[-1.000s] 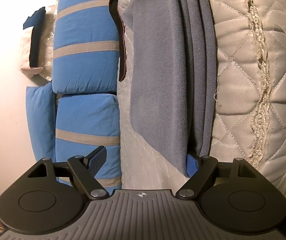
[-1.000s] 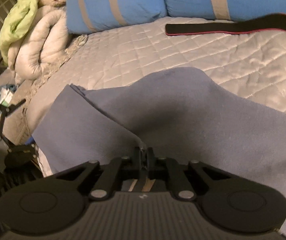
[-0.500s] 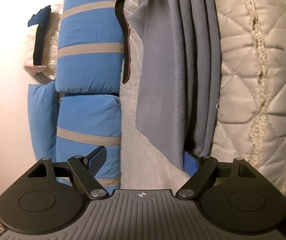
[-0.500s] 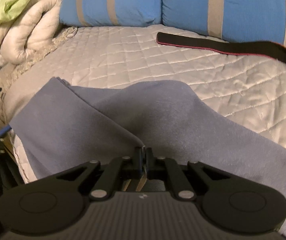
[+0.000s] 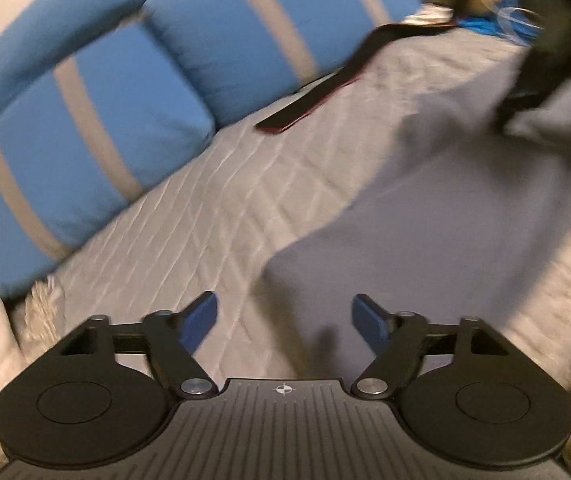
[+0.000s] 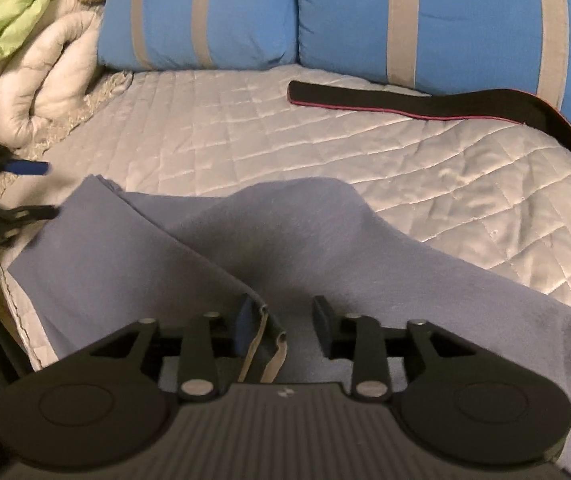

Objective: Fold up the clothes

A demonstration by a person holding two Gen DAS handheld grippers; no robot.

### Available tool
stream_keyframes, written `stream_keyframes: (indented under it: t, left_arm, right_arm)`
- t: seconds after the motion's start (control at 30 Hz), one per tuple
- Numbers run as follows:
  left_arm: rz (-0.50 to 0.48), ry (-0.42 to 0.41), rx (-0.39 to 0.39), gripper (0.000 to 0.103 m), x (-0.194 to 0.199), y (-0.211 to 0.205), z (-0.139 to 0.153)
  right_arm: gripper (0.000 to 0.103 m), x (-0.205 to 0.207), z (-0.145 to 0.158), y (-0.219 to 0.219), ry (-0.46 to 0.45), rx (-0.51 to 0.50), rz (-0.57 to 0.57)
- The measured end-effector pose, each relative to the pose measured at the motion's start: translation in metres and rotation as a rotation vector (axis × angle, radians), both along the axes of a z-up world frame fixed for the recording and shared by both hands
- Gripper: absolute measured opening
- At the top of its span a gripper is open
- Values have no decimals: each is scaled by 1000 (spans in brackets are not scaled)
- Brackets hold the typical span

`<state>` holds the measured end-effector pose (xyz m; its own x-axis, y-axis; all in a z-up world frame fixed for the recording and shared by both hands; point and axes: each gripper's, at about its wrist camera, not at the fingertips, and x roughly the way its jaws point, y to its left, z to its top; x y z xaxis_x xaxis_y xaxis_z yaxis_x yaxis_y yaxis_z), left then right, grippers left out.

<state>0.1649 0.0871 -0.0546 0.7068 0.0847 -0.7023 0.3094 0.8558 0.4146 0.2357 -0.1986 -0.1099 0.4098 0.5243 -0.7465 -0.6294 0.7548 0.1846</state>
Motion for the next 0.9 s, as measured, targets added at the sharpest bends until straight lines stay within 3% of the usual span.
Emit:
stream_keyframes:
  t: [0.17,0.33,0.47,0.63,0.73,0.9]
  left_arm:
    - [156,69,-142,64,42,43,-26]
    - [268,130,-324,63,51,73,-20]
    - [377,239,-630,63,55,112,-23]
    - [376,353,-1004,63,48,151,-47]
    - [367,479,-1289,63,48,170,-74]
    - [317,543,-1357,63,53,168,-89]
  right_arm:
    - [62,-2,2,-1,-23,1,-9]
    - [68,-4,10,1,-59,9,-27]
    - [70,-7,16,3,-74,32,-22]
    - [71,-10,19,4,-81,48,-26]
    - [72,-9,21,4,-87,57,-38]
    - [72,-5,21,5,-76,75,-68]
